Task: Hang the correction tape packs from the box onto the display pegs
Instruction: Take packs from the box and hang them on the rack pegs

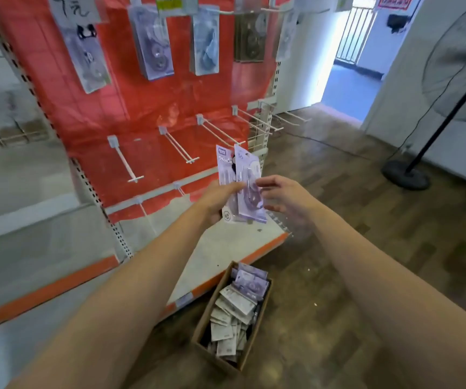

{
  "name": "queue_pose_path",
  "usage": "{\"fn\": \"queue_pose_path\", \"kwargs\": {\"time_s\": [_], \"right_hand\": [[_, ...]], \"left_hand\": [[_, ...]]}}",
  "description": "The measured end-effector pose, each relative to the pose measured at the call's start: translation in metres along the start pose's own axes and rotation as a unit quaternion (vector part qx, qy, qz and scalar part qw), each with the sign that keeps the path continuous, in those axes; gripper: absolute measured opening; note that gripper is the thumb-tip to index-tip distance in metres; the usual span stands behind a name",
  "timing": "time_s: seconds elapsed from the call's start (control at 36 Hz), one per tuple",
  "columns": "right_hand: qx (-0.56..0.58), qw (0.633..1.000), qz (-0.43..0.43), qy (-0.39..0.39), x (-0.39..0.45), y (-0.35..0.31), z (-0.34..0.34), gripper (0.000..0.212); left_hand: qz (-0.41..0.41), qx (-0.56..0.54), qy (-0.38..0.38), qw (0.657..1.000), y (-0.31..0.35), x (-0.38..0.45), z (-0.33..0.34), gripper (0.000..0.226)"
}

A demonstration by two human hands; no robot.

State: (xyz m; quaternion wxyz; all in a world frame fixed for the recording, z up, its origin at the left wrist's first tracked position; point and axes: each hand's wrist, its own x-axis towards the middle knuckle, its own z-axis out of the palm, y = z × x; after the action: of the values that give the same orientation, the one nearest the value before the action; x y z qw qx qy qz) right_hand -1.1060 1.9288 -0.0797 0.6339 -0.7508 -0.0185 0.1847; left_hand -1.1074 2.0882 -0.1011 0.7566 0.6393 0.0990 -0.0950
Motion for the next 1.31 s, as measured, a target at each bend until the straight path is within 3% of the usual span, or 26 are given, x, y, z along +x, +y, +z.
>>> {"fn": "queue_pose_path", "kwargs": {"time_s": [0.14, 0.22, 0.33, 0.36, 0.42, 0.47, 0.61, 0.69, 0.78, 0.86, 0.97, 1.22, 1.31], "right_hand": [[-0.025, 0.998, -0.006, 0.053, 0.027, -0.022, -0.005, 0.017], [-0.062, 0.995, -0.015, 0.078, 0.042, -0.03, -0.005, 0.052], [-0.063, 0.992, -0.038, 0.104, 0.058, -0.041, -0.007, 0.076], [-0.057, 0.992, -0.045, 0.104, 0.059, -0.045, -0.008, 0.069], [-0.027, 0.996, -0.044, 0.075, 0.057, -0.054, -0.009, 0.028], [-0.013, 0.998, -0.04, 0.056, 0.061, -0.057, -0.015, 0.012], [-0.007, 0.997, -0.07, 0.042, 0.071, -0.069, -0.035, 0.029], [-0.019, 0.992, -0.108, 0.056, 0.075, -0.079, -0.052, 0.027], [-0.028, 0.987, -0.121, 0.099, 0.085, -0.084, -0.078, 0.028], [-0.063, 0.981, -0.107, 0.151, 0.111, -0.079, -0.116, 0.06], [-0.105, 0.973, -0.104, 0.175, 0.115, -0.091, -0.148, 0.055], [-0.053, 0.984, -0.145, 0.086, 0.164, -0.098, -0.197, 0.06], [-0.054, 0.984, -0.153, 0.072, 0.131, -0.114, -0.189, 0.065]], "left_hand": [[0.056, -0.057, 0.016, 0.997, 0.025, 0.021, -0.012, 0.017], [0.079, -0.044, 0.026, 0.996, 0.041, 0.034, -0.014, 0.022], [0.099, -0.038, 0.014, 0.994, 0.061, 0.041, -0.012, 0.028], [0.103, -0.038, 0.012, 0.994, 0.065, 0.042, -0.011, 0.031], [0.108, -0.041, 0.011, 0.993, 0.072, 0.048, -0.009, 0.036], [0.111, -0.043, 0.007, 0.993, 0.077, 0.053, -0.007, 0.041], [0.118, -0.044, 0.022, 0.992, 0.089, 0.063, 0.006, 0.025], [0.126, -0.045, 0.025, 0.991, 0.094, 0.071, 0.016, 0.009], [0.129, -0.043, 0.046, 0.99, 0.099, 0.078, 0.028, 0.012], [0.151, -0.031, 0.091, 0.984, 0.103, 0.085, 0.039, 0.009], [0.167, -0.034, 0.147, 0.974, 0.113, 0.09, 0.056, 0.019], [0.186, 0.011, 0.227, 0.956, 0.119, 0.09, 0.095, 0.016], [0.165, 0.014, 0.28, 0.946, 0.114, 0.085, 0.099, 0.022]]}}
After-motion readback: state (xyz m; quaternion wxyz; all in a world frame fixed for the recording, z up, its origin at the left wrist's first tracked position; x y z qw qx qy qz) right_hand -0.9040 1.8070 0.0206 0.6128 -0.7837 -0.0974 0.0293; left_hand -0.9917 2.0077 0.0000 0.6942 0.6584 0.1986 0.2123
